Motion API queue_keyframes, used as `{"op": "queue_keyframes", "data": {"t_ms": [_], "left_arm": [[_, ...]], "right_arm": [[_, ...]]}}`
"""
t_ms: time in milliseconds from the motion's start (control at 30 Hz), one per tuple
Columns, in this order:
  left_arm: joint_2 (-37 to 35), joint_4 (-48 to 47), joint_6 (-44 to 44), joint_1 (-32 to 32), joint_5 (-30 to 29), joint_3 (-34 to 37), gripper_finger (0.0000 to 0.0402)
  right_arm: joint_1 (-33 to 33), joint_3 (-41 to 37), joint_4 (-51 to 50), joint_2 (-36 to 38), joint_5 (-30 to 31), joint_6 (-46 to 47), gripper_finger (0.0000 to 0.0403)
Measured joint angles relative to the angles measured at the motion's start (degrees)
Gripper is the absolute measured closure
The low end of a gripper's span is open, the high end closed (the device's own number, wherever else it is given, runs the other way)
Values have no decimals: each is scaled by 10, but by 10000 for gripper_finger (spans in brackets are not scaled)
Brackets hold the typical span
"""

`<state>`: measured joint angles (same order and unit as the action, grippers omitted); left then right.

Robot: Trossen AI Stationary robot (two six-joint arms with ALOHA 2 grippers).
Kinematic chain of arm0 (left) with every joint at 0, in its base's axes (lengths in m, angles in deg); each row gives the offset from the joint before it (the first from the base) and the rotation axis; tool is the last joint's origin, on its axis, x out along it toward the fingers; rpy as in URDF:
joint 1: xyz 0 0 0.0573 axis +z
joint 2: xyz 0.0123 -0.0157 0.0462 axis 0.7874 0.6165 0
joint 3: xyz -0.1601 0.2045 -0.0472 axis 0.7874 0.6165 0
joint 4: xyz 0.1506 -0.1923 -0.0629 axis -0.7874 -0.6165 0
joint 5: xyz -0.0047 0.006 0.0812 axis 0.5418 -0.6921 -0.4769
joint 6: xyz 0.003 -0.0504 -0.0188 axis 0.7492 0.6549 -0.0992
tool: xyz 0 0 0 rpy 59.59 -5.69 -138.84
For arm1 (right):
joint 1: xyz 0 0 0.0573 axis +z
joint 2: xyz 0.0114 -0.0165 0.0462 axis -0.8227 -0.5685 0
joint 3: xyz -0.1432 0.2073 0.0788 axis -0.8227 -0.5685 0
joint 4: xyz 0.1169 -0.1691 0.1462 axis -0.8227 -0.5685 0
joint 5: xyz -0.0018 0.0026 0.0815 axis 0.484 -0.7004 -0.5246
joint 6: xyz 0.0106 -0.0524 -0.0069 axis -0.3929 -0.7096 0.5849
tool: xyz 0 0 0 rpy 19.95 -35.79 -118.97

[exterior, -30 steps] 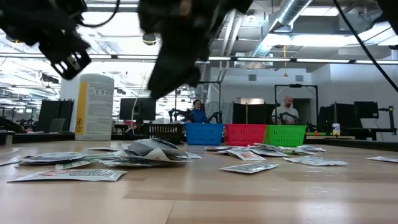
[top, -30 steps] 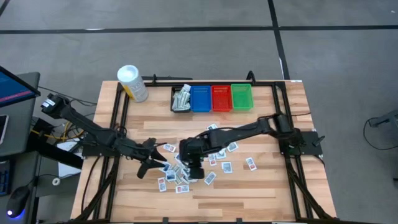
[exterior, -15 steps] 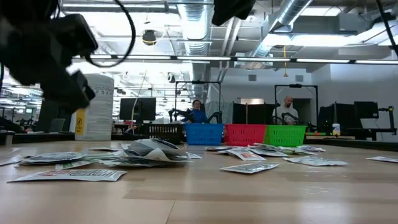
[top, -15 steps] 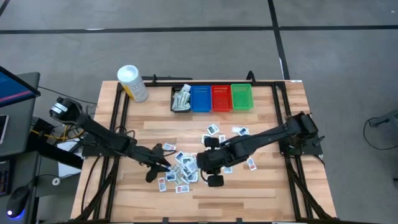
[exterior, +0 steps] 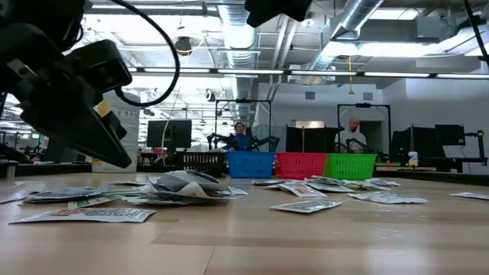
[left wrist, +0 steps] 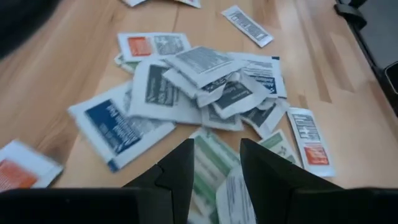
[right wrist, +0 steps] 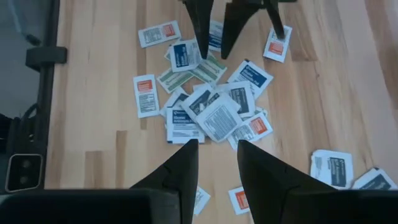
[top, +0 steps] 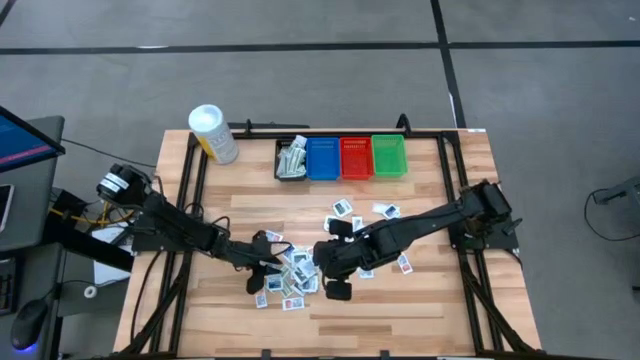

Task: Pick & Place First Aid Supplies
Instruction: Put the green bandage pack in the black bin

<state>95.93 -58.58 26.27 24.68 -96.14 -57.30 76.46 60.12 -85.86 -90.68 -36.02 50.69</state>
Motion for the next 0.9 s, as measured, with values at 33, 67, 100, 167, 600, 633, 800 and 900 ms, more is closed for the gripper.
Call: {"op": "queue_keyframes", "data": {"t_ms": [33, 67, 100, 167, 600, 633, 800, 900], "left_arm": [[7, 0, -7, 0, 0, -6, 271], [16, 0, -13, 1, 0, -12, 271], [27, 0, -19, 3, 0, -20, 271], [46, 0, -24, 6, 0, -31, 271], [95, -4, -9, 18, -7, -38, 271], [95, -7, -10, 18, -7, -38, 271], [75, -25, -57, 11, 6, -37, 271], [64, -41, -84, 9, 7, -36, 271]], "right_arm": [[3, 0, 0, 0, 0, 0, 296], [4, 0, 1, 0, 0, 1, 296], [5, 0, 2, 0, 0, 1, 296], [7, 0, 5, 0, 0, 1, 296], [10, 0, 14, 0, 0, 1, 296], [10, 0, 14, 0, 0, 1, 296], [10, 0, 14, 0, 0, 1, 296], [9, 0, 13, 0, 0, 1, 296]]}}
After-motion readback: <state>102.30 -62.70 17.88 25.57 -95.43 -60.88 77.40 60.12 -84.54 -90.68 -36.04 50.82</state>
